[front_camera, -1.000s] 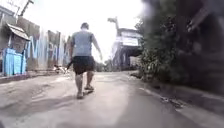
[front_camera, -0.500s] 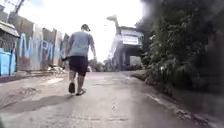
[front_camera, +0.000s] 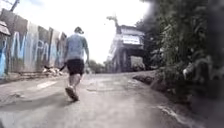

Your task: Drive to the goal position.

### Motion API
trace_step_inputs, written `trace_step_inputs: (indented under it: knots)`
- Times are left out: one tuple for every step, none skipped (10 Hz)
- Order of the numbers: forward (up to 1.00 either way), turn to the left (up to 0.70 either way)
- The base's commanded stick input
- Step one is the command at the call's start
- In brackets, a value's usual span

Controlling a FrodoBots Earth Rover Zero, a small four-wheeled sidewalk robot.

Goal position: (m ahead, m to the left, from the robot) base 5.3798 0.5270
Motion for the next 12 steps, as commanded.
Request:
trace_step_inputs:
  knots:
    - [1.0, 0.0]
    - [1.0, 0.0]
    - [1.0, 0.0]
    - [1.0, 0.0]
    - [1.0, 0.0]
    - [1.0, 0.0]
    - [1.0, 0.0]
    - [1.0, 0.0]
    - [1.0, 0.0]
    - [1.0, 0.0]
    - [1.0, 0.11]
    - [1.0, 0.27]
